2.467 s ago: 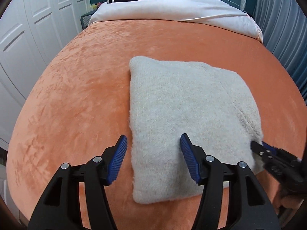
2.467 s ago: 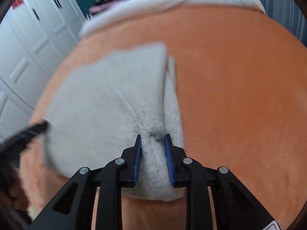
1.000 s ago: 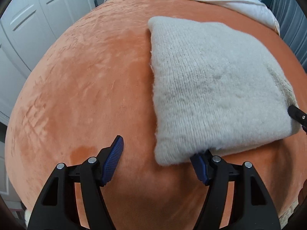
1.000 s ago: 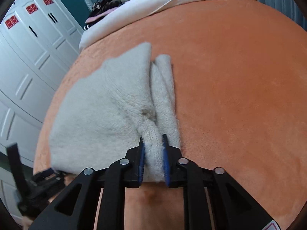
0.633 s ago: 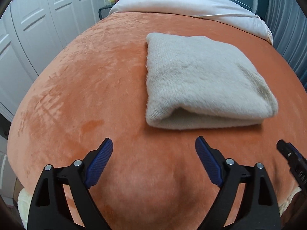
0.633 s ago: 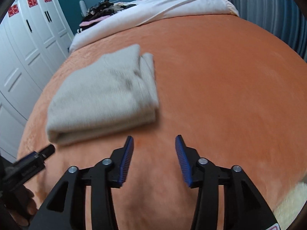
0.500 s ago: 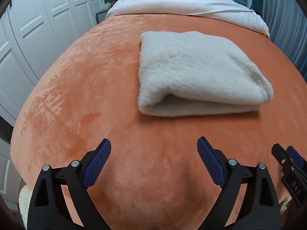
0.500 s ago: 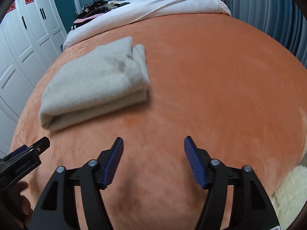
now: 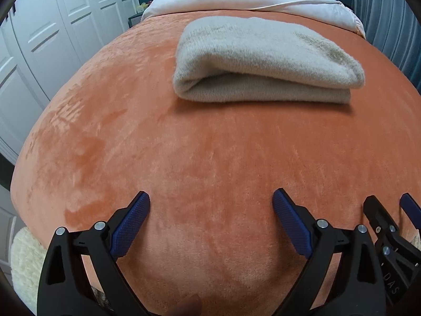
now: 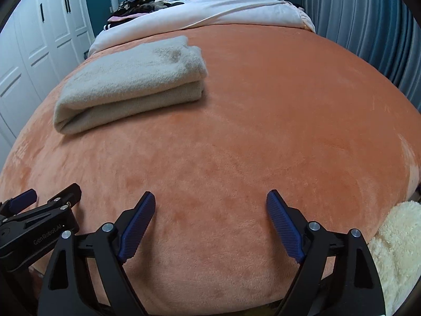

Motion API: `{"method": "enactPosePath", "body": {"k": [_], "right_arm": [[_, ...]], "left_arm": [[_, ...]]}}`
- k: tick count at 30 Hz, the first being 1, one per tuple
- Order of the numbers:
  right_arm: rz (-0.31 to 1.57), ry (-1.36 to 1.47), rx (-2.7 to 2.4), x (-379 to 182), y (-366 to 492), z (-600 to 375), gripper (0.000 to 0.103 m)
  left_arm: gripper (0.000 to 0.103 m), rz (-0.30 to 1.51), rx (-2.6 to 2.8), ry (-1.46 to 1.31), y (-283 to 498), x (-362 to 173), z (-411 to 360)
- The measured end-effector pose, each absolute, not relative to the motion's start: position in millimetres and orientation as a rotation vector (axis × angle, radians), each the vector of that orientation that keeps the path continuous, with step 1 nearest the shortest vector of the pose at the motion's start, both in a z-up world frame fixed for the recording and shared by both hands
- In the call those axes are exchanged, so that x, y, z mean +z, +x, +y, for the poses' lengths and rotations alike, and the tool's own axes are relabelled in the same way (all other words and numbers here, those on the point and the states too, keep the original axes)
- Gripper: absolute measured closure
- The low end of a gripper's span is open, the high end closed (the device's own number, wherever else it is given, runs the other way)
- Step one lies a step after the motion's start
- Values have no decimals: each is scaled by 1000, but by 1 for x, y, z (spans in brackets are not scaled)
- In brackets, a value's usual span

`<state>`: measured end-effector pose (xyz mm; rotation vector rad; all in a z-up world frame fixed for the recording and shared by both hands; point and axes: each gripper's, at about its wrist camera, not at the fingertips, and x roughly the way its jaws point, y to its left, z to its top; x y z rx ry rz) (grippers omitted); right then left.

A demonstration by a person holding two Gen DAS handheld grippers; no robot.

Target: Fold small clothes

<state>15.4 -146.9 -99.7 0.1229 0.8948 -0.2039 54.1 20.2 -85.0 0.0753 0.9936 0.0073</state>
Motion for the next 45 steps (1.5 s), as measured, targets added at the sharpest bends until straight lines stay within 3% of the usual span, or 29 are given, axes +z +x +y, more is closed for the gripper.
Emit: {"method": "enactPosePath", "body": {"k": [9,20,45], "right_arm": [[855,82,-198,-109,7,-138,14],[837,71,-191,-114,7,-136,5],[835,70,-191,-115,7,-135,5]], "left_arm": [[5,966,7,79,49,-92,21],[5,937,3,87,45,-97,19],[5,887,13,79,37,-99,15]]}}
